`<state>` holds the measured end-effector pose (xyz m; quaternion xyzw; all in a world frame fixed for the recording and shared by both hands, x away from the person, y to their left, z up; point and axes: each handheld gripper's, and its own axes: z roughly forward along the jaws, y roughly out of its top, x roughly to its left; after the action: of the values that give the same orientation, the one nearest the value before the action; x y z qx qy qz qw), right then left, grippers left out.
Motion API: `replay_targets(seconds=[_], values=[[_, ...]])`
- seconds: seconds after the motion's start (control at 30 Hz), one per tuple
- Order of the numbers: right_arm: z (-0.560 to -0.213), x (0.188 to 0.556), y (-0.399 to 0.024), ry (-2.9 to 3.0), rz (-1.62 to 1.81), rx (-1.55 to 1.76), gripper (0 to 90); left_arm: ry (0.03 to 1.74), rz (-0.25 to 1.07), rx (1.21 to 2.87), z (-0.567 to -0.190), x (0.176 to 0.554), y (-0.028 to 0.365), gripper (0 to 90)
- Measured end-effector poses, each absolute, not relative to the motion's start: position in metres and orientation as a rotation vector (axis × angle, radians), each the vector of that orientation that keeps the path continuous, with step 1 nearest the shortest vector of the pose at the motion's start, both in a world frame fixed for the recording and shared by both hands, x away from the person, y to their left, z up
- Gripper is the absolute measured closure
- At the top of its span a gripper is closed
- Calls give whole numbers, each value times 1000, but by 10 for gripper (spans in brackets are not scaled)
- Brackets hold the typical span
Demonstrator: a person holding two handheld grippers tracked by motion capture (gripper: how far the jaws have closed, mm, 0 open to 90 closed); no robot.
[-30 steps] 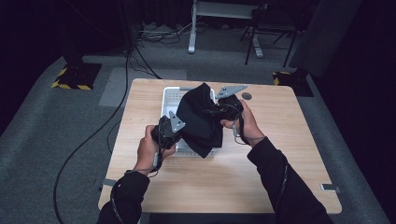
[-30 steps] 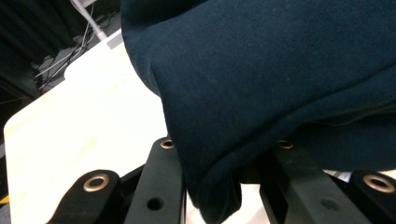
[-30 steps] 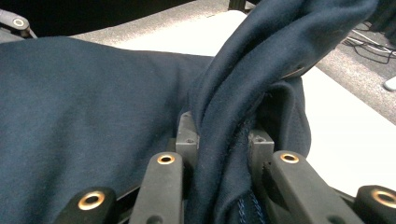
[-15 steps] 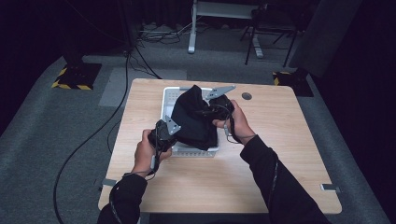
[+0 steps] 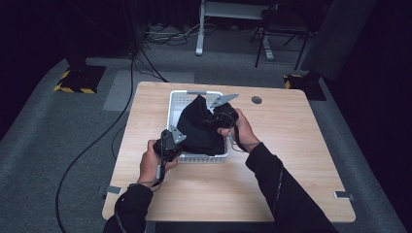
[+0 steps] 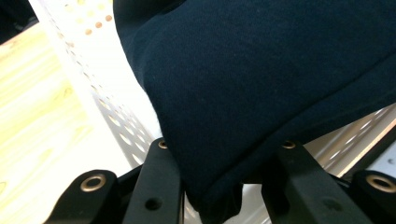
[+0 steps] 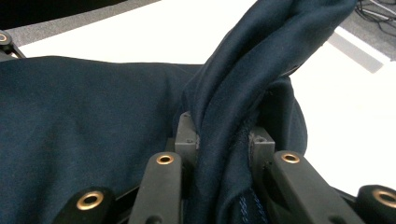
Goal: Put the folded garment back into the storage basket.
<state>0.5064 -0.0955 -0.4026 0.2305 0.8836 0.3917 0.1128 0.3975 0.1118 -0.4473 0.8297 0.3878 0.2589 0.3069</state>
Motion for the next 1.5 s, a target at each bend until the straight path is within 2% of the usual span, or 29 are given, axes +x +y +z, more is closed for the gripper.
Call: replay_targets(seconds=[0.77,1.13,1.5], values=[[-420,511,-91,2619,1095,713,724,1040,605,2196,-450,400,117,688],[-421,512,-90,2603,1064,719,700,1042,553,2173,-451,403,121,602],[-422,514,-90,2589,1038,728,674,1036,516,2127,-445,404,129,561]])
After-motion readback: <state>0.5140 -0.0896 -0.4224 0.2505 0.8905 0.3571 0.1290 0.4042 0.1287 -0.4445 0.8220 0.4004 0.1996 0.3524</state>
